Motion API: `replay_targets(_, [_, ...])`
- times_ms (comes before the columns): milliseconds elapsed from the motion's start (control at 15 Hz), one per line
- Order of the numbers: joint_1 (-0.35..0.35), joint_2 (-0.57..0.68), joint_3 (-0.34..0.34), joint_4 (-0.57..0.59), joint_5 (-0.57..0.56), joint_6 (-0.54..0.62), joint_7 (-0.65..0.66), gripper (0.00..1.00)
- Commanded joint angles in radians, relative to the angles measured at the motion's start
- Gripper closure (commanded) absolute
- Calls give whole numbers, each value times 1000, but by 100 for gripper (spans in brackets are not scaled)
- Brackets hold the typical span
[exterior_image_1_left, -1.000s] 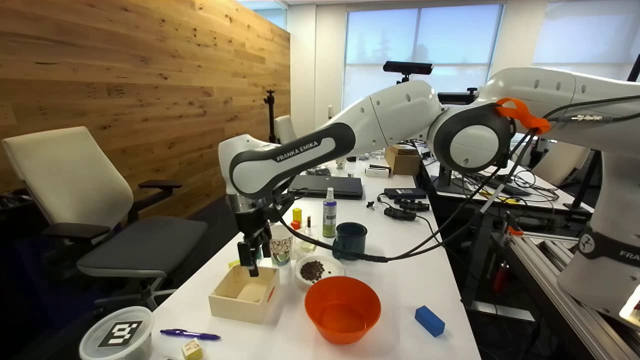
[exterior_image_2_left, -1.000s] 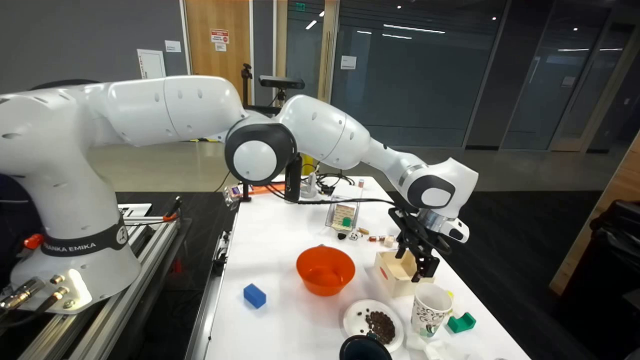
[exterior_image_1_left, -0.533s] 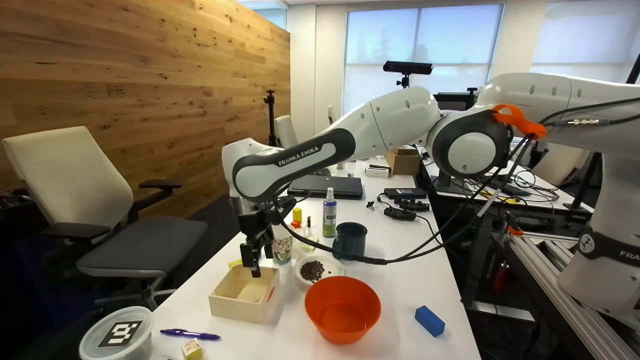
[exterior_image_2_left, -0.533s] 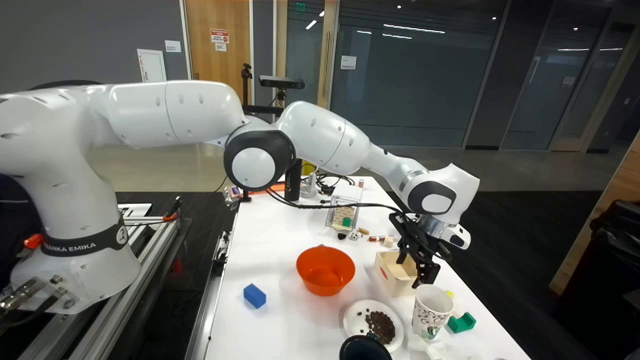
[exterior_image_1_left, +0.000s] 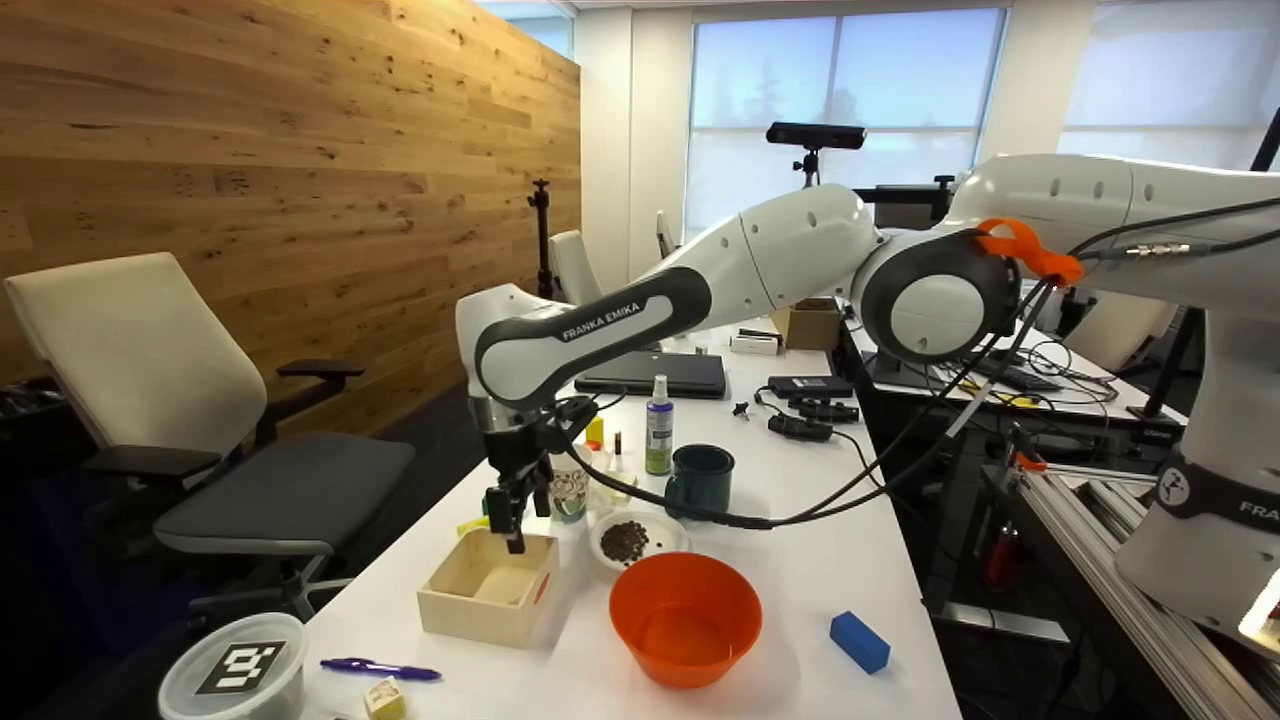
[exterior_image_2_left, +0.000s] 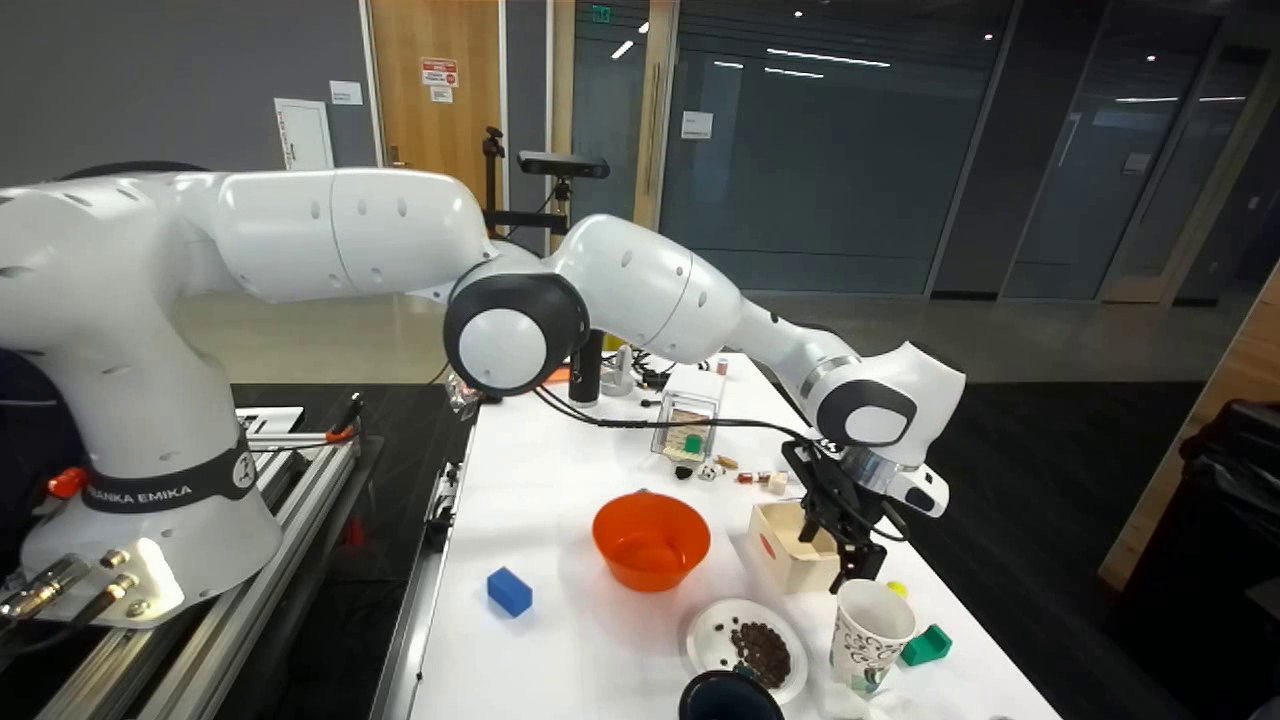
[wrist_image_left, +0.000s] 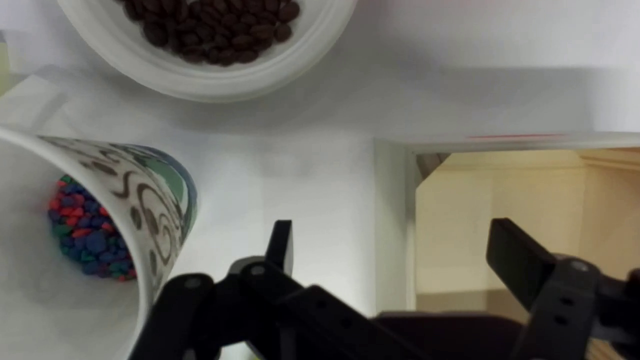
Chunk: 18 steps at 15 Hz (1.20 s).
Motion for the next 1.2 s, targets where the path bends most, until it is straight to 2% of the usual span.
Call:
replay_targets(0, [-11,82,27,138,-8,5,23,0])
replay_targets(67, [-9,94,31,160,-7,6,24,21])
replay_targets(200, [-8,111,39,197,-5,11,25,34])
replay_targets(267, [-7,51,42,96,-5,60,22,41])
replay_targets(800, [-8,53,48,88,-4,119,28,98])
replay_targets(1133, [-7,53,50,86,-5,108,33,98])
